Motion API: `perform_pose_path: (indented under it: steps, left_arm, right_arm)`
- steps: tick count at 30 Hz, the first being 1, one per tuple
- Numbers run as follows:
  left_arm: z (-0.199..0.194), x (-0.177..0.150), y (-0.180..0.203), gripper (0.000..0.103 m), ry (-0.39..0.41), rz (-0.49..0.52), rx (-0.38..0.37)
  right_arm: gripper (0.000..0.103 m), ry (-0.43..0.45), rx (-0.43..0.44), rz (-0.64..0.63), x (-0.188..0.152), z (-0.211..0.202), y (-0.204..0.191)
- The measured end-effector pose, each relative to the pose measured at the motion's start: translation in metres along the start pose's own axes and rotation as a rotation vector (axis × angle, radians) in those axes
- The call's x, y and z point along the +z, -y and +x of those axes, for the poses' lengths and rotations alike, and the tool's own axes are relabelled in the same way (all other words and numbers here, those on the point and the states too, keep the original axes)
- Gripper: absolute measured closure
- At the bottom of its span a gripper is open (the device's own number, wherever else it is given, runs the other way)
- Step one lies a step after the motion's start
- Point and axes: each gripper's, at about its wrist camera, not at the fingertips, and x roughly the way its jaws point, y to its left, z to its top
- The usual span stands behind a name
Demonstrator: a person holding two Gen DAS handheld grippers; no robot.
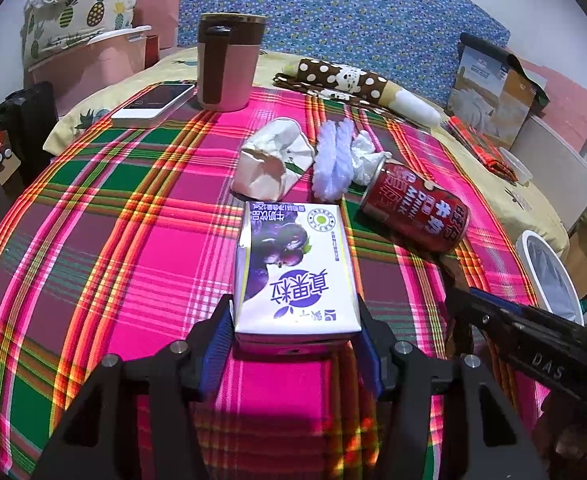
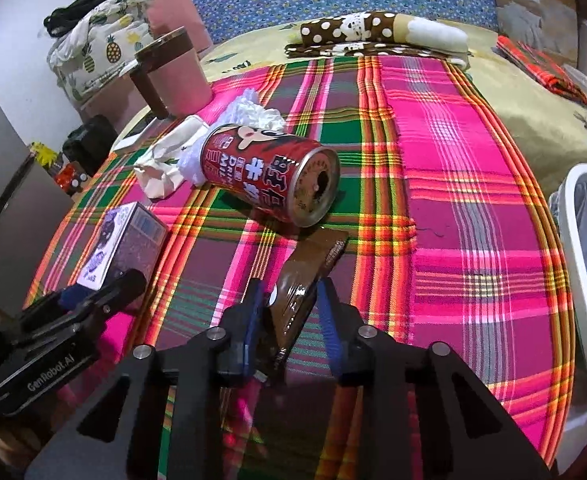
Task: Collect trash
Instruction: 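Grasp the purple grape carton with the left tool while the right tool grasps the brown wrapper, then carry the purple carton and brown wrapper over the bin and release both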
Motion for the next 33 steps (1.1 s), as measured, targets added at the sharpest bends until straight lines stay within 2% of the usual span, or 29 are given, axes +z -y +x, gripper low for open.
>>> perform_pose_path:
  steps: [7,21,33]
  left_arm:
    - [-0.009,-0.006,0.013,0.046,0.006,0.031,-0.019]
    - [-0.034,-0.015,0.059,0.046,0.028,0.120,-0.080]
    - [-0.037,-0.014,0.100,0.046,0.034,0.186,-0.132]
  right_arm:
    - [0.078,0.011,0.015,-0.006,-0.010,-0.013,0.002]
    - [0.078,0.100,0.025,0.015,-0.021,-0.056,0.021]
    - [0.078,0.158,0.013,0.038,-0.027,-0.079,0.042]
